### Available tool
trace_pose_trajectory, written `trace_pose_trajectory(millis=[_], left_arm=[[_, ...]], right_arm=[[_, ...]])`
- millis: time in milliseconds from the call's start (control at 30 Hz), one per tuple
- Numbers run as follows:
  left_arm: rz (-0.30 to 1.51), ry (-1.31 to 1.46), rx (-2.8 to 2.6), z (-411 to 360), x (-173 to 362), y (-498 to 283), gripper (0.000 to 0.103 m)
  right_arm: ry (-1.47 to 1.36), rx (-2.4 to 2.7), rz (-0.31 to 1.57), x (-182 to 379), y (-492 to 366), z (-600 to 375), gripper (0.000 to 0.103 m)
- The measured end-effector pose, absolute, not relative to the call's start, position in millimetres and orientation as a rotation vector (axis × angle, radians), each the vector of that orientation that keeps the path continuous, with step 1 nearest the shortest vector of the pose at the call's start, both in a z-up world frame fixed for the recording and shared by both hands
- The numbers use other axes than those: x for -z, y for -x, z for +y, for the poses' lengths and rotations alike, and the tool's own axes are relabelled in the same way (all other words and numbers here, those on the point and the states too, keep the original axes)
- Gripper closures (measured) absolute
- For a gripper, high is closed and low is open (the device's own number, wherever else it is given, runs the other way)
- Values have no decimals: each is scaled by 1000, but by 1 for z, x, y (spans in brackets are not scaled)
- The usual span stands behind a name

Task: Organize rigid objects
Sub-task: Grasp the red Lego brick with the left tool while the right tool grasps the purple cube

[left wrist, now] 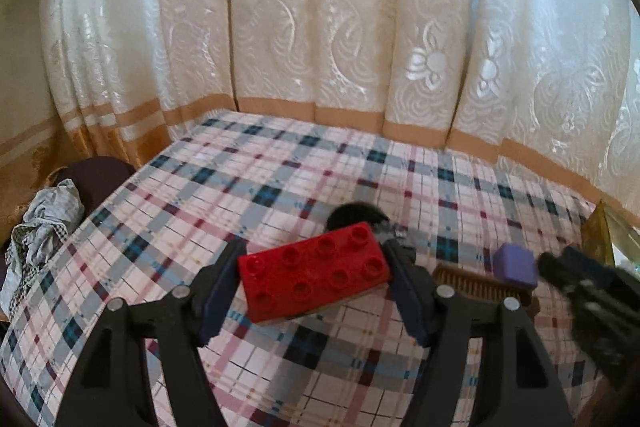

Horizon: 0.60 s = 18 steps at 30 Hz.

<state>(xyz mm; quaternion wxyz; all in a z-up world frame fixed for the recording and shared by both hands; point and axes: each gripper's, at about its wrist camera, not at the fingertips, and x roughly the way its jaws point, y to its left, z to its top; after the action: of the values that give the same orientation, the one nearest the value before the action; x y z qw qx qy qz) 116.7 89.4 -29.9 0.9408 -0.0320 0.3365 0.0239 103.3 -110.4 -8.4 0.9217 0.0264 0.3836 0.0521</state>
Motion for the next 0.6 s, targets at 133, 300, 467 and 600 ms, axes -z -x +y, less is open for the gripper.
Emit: trace_pose_trajectory(millis=[133, 300, 467, 600], left_arm=[[674, 46, -97, 93, 28, -116, 33], [686, 53, -115, 97, 30, -119, 33], [678, 48, -140, 100, 29, -120, 33], [685, 60, -150, 104, 30, -120, 33]], right_arm=[[-121, -100, 888, 29, -125, -108, 56], [-92, -97, 902, 29, -140, -94, 56], [-169, -129, 933, 33, -151, -96, 54], [-267, -193, 952, 39, -157, -104, 54]])
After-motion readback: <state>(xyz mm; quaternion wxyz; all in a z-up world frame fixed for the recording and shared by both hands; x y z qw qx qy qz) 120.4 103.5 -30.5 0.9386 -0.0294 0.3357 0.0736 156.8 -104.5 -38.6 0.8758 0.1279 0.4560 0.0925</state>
